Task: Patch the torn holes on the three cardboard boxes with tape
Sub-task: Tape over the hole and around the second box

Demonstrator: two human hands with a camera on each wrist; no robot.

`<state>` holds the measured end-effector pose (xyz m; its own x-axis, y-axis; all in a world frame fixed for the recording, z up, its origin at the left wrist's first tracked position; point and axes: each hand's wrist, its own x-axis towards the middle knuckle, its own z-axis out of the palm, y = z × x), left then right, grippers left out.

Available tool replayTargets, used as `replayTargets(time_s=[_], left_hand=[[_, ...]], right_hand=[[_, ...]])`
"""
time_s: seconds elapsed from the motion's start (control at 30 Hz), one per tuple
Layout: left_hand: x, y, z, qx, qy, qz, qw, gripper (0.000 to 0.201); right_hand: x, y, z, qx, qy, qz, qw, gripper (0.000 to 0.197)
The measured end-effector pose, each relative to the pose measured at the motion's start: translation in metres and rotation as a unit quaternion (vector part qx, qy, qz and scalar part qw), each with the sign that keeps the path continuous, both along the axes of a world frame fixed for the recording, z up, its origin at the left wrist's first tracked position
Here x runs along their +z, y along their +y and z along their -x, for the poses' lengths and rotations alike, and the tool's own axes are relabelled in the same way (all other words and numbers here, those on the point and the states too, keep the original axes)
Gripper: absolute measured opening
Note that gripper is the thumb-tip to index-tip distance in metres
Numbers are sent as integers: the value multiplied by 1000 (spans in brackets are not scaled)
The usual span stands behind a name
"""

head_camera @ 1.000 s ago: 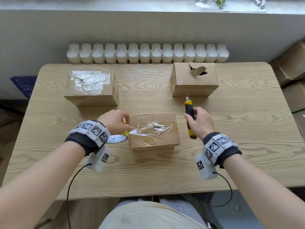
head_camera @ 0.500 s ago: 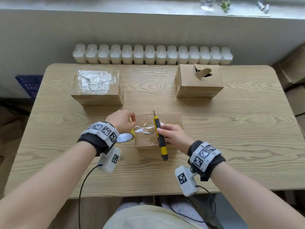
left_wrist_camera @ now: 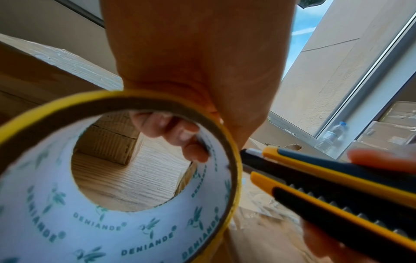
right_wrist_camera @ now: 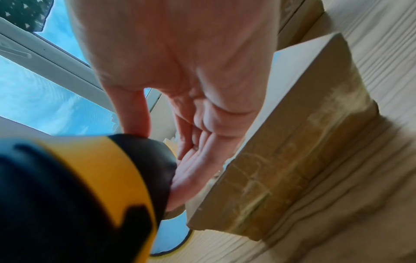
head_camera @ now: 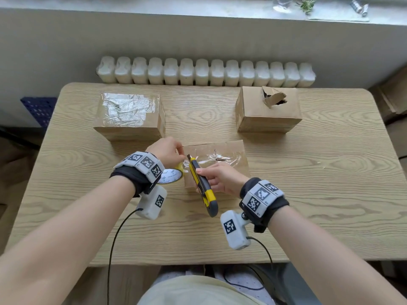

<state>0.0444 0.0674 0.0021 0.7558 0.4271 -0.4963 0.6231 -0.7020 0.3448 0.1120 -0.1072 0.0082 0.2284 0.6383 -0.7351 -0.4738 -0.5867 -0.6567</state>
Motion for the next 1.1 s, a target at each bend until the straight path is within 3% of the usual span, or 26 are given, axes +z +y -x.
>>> replayTargets(time_s=[0.4,0.67,0.77,0.87,1.0,1.1], left_hand=[[-6,-1,4,3,-29,-18,999,11],[-6,4,10,39,-45,5,998,9],[-5,7,17,43,-49,15,998,9],[-4,7,24,46,-58,23,997,10],[1,2,32,57,-63,48,995,14],[6,-2,37,59,-71,62,994,15]], right_hand=[[-5,6,9,-4,40,37,998,24],[4,-26,13,88,25,48,995,28],[11,-49,0,72,-47,-3,996,18],[11,-69,-18,-23,-188,-21,982,17],[-7,-95,-40,-110,-398,92,906,29],[-29,-113,-51,-140,-443,185,866,32]])
